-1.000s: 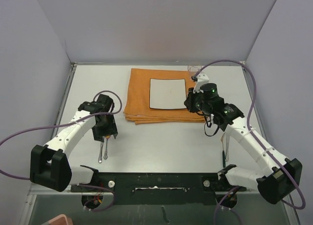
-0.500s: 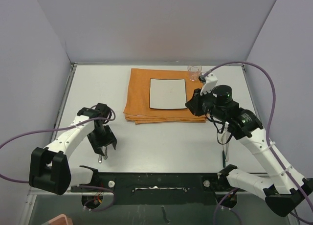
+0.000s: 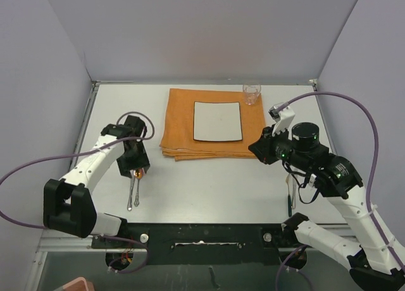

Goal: Set the dinner table for one person
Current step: Pick up the spoon from the center of the board.

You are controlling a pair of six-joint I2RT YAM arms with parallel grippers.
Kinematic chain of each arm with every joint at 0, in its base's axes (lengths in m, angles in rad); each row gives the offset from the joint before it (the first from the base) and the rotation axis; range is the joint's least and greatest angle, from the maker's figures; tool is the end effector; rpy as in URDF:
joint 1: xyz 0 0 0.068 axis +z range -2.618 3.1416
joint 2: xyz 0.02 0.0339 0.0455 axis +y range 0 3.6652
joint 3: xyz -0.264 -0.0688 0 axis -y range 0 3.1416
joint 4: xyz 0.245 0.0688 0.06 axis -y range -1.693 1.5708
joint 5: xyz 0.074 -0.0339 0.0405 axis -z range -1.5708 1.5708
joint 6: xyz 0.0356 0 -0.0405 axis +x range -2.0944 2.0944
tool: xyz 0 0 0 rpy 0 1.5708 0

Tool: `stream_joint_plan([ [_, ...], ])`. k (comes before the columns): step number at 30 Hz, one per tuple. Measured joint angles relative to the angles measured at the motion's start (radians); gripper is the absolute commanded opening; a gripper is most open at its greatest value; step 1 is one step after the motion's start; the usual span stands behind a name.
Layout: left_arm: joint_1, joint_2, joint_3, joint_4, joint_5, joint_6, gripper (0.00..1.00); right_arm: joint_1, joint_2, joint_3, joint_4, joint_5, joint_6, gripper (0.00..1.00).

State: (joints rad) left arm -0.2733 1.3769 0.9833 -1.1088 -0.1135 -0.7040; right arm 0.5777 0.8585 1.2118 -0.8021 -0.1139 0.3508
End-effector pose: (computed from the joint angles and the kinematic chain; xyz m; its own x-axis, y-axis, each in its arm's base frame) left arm 0.2186 -0.0571 0.2249 -0.9010 -0.4153 -0.1252 -0.4231 0.9051 0.0419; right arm 0.1277 0.0881 0.4069 -0.5573 0.0443 -0.8291 -0.4652 0.8105 0.3559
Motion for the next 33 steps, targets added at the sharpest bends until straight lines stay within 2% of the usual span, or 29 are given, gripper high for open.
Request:
stream_joint_plan([
  [5, -0.009, 0.055, 0.230, -0.031, -0.166, 0.174, 0.53, 0.000, -0.018, 0.006, -0.052, 0.000, -0.001, 0.08],
  [8, -0.020, 0.060, 0.251, -0.053, -0.235, 0.247, 0.54, 0.001, -0.016, 0.022, -0.080, 0.001, -0.005, 0.08],
  [11, -0.017, 0.060, 0.248, -0.092, -0.247, 0.305, 0.58, 0.011, -0.013, 0.041, -0.103, 0.013, -0.008, 0.08],
  [14, 0.018, 0.080, 0.248, -0.113, -0.229, 0.327, 0.58, 0.020, 0.002, 0.062, -0.122, 0.025, -0.011, 0.08],
  [20, 0.078, 0.242, 0.224, -0.147, -0.142, 0.315, 0.58, 0.040, 0.043, 0.101, -0.141, 0.053, -0.016, 0.08],
  [25, 0.060, 0.251, 0.184, -0.153, -0.039, 0.288, 0.59, 0.047, 0.058, 0.122, -0.153, 0.071, -0.024, 0.08],
  [33, 0.058, 0.251, 0.150, -0.145, 0.031, 0.248, 0.58, 0.053, 0.073, 0.143, -0.157, 0.095, -0.031, 0.08],
])
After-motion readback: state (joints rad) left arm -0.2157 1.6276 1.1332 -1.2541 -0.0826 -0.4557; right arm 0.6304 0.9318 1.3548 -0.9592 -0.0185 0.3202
